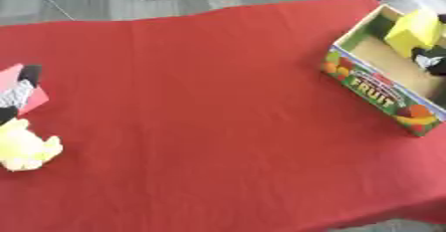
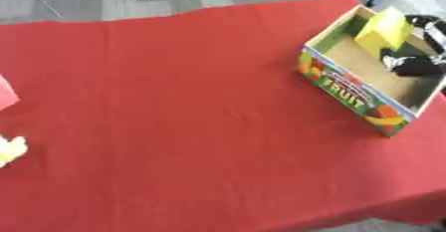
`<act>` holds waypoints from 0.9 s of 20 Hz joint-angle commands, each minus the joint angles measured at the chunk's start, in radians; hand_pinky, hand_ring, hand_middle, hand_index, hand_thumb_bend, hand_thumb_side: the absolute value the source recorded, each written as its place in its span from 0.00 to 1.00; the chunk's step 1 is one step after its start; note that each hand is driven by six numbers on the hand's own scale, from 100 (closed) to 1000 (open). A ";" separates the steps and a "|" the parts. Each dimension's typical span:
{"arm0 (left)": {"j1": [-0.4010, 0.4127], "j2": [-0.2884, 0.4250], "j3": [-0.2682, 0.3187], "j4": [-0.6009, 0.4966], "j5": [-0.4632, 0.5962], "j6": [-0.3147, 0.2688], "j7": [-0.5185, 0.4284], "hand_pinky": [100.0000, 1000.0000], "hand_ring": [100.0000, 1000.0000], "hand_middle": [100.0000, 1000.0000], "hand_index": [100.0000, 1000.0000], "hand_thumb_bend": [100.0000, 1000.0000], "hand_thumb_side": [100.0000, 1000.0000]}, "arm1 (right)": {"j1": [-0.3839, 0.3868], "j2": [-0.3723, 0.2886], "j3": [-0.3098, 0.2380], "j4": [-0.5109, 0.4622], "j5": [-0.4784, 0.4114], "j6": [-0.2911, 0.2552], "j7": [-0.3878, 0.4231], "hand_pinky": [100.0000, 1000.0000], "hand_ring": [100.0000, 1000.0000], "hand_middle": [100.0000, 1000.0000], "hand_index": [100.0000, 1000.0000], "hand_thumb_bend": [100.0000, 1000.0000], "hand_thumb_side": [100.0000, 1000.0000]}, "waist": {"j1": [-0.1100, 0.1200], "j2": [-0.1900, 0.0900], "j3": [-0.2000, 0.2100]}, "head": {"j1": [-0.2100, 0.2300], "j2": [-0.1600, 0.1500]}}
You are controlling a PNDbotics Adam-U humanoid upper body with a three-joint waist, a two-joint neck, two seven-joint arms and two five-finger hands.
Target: Pick up the objects with one hand, pass them to the other hand, and then place them into the box on the other side of the table.
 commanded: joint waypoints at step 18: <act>-0.003 0.028 0.014 -0.015 -0.008 0.003 0.004 0.74 0.69 0.52 0.84 0.42 0.29 | -0.011 -0.041 -0.026 -0.033 -0.050 0.044 -0.040 0.97 1.00 0.86 0.95 0.00 0.06 | -0.004 -0.016 0.001 | 0.012 -0.002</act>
